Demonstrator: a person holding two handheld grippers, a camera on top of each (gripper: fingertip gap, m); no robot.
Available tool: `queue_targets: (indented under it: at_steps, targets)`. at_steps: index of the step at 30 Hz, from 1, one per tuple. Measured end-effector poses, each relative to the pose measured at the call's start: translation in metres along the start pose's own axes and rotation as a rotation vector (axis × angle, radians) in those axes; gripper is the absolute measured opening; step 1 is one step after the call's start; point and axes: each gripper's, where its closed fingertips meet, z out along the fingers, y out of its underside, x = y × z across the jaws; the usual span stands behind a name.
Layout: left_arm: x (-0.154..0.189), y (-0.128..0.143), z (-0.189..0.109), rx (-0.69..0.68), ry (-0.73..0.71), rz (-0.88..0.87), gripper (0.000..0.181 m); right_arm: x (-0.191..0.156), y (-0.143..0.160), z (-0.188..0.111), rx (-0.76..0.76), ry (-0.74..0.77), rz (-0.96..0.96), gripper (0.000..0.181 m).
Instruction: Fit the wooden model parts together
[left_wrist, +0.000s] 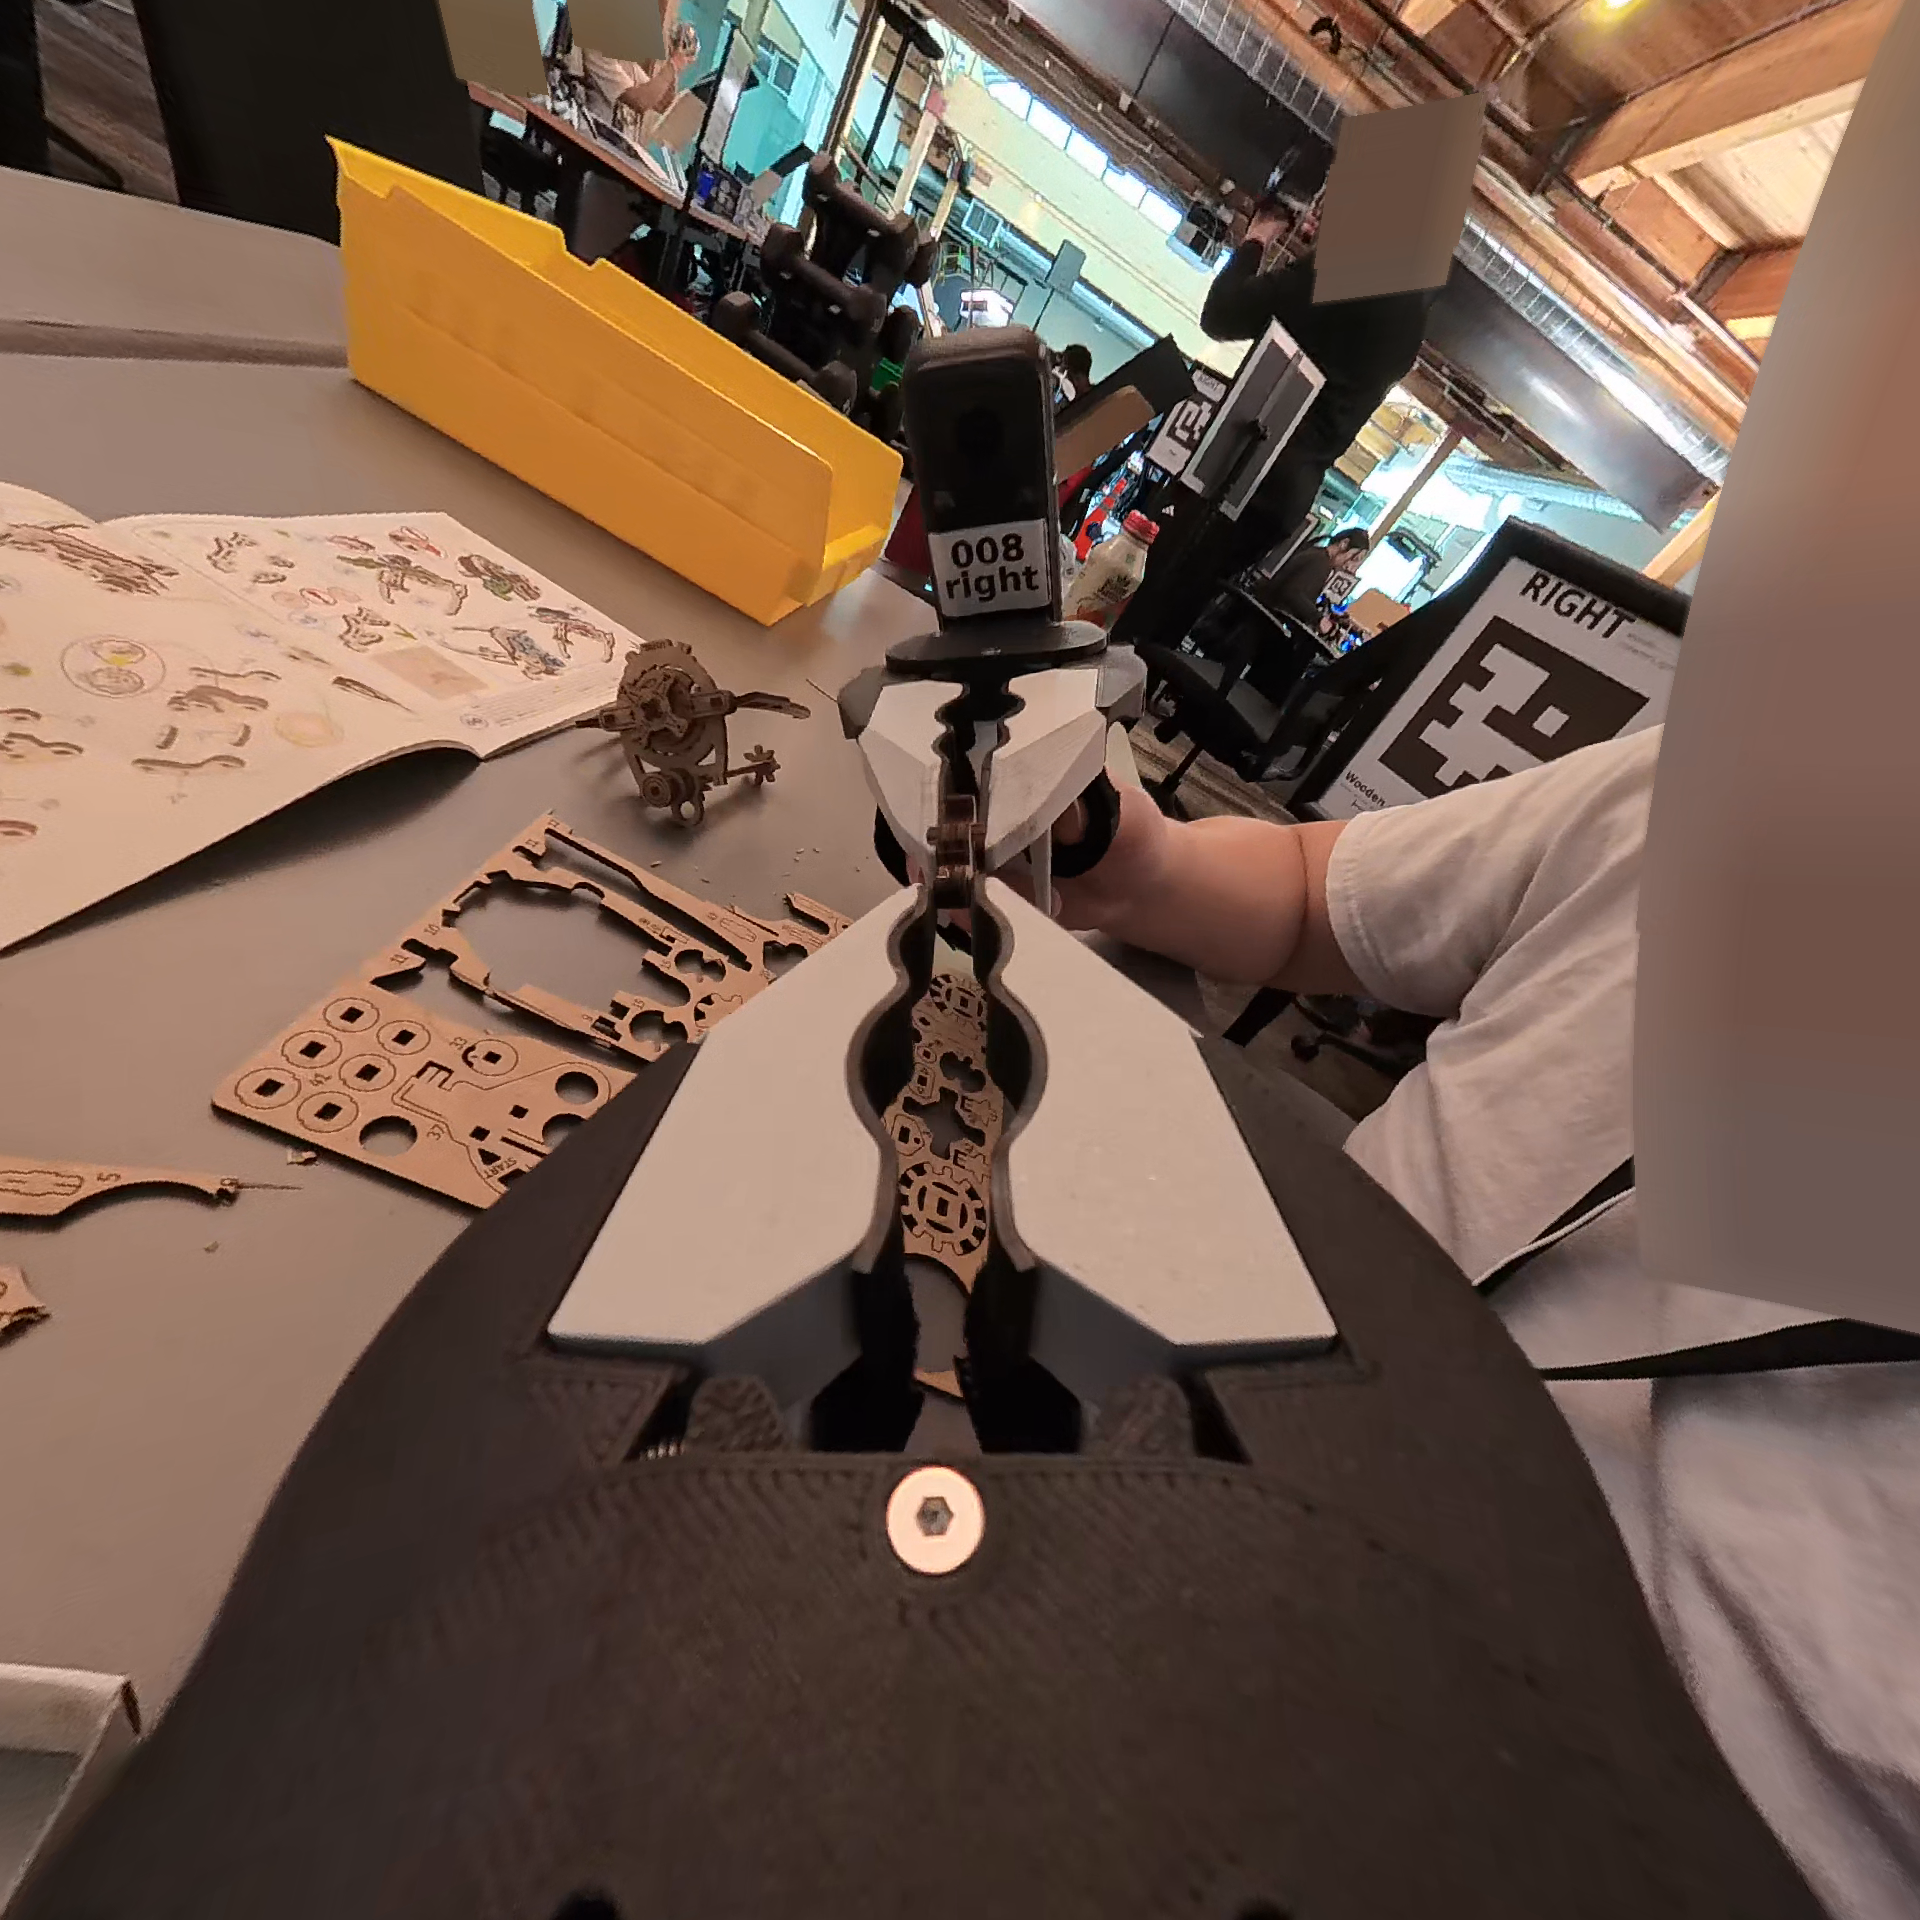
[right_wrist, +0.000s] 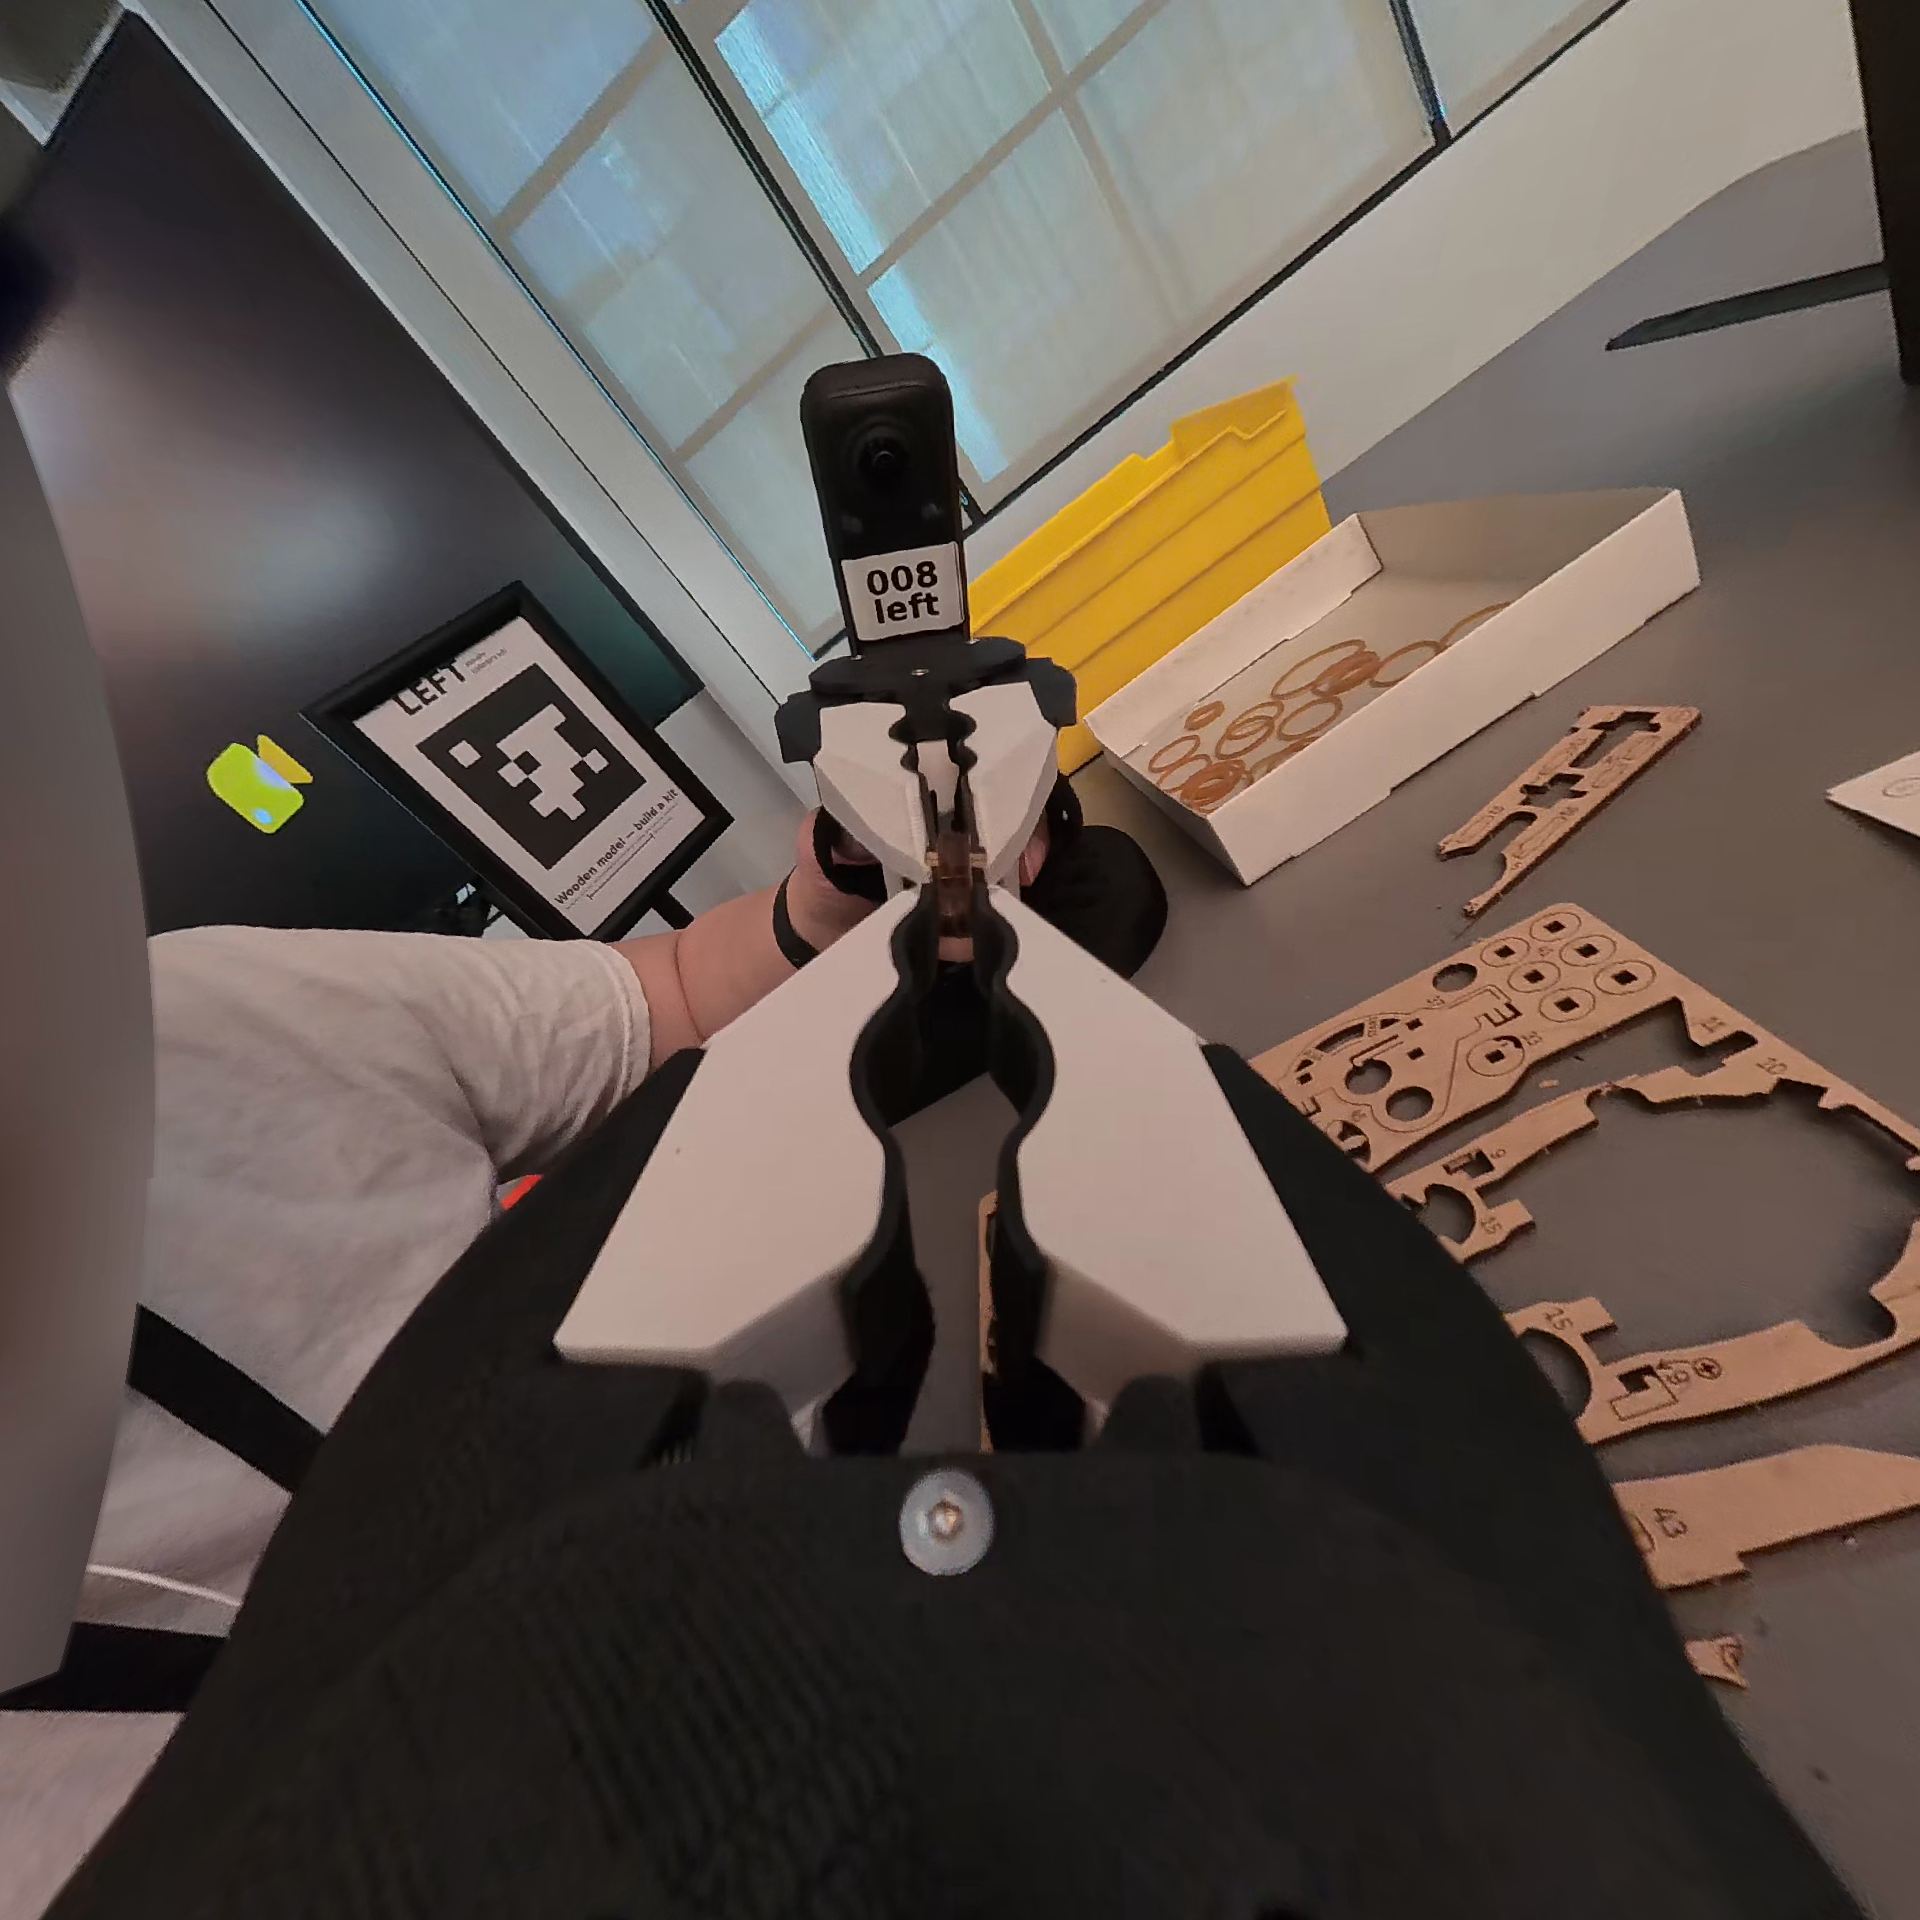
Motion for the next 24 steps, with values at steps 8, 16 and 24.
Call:
queue_targets:
  at_steps: [8, 16, 24]
  targets:
    - [-0.0004, -0.0013, -0.0011, 0.005, 0.011, -0.024, 0.005, 0.0006, 0.0014, 0.0001, -0.007, 0.002, 0.008, 0.003]
    - [0.0001, 0.0005, 0.0001, -0.006, 0.011, -0.024, 0.005, 0.0003, 0.0029, 0.0011, -0.013, -0.005, 0.019, 0.003]
    - [0.0013, 0.0006, 0.0, -0.005, 0.024, -0.033, 0.004, -0.0005, 0.0028, 0.0009, -0.011, -0.019, 0.038, 0.003]
